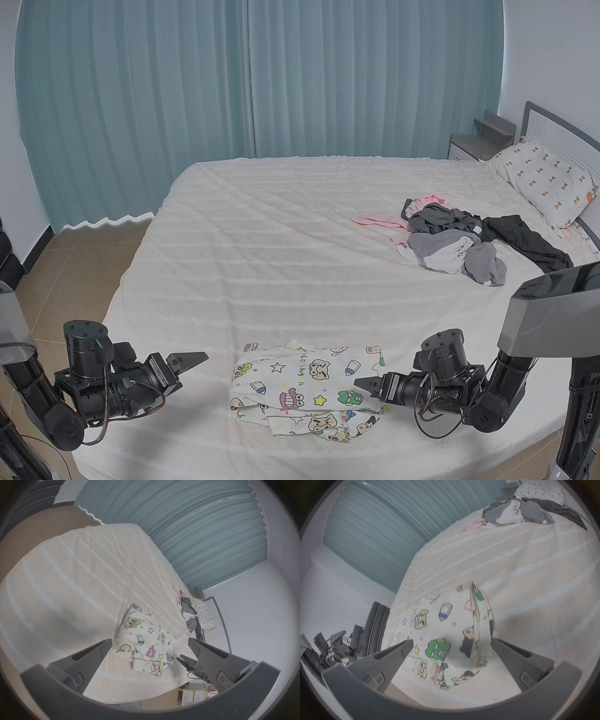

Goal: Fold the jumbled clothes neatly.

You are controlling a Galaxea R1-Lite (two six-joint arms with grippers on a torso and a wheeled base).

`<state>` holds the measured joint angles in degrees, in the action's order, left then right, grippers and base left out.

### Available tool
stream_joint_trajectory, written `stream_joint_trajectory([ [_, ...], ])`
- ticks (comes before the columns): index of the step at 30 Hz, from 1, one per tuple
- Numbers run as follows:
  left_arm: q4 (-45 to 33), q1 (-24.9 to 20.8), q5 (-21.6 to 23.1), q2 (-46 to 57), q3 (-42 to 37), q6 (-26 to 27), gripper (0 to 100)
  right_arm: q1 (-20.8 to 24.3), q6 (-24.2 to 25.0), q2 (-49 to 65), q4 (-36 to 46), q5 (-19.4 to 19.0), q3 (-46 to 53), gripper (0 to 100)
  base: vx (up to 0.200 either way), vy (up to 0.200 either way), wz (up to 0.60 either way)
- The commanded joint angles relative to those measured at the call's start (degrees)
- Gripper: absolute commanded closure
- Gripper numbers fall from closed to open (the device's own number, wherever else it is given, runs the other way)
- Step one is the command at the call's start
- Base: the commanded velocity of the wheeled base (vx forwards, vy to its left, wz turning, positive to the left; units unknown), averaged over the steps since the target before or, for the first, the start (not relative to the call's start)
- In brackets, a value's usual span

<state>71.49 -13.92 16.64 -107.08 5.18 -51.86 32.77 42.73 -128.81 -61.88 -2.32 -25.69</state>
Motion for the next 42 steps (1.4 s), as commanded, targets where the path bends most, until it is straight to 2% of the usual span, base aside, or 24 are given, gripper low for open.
stream_joint_trajectory([
  [1, 1.20, 0.03, 0.23, -3.84, -0.96, -0.08, 0, 0.89, -0.10, 0.05, -0.08, 0.03, 1.52, 0, 0.000, 0.000, 0.00],
  [14, 1.73, 0.03, 0.15, -4.89, -0.61, -0.17, 0, 0.81, -0.28, -1.27, 0.53, -2.43, -0.33, 0, 0.000, 0.000, 0.00],
  [22, 1.82, -0.05, 0.06, -4.89, -0.43, -0.08, 0, 1.60, -3.09, -2.50, 0.62, -3.75, -1.30, 0, 0.000, 0.000, 0.00],
  [30, 2.52, -0.23, -0.03, -4.98, -0.52, -0.08, 0, 2.30, -3.18, -2.59, 0.97, -4.28, -1.82, 0, 0.000, 0.000, 0.00],
  [31, 2.61, -0.23, -0.03, -4.98, -0.61, -0.08, 0, 2.30, -3.18, -2.59, 0.88, -4.28, -1.74, 100, 0.000, 0.000, 0.00],
  [42, 2.61, -0.14, -0.12, -4.98, -0.79, -0.08, 0, 1.77, -5.02, -0.92, 3.52, -3.48, -0.15, 100, 0.000, 0.000, 0.00],
])
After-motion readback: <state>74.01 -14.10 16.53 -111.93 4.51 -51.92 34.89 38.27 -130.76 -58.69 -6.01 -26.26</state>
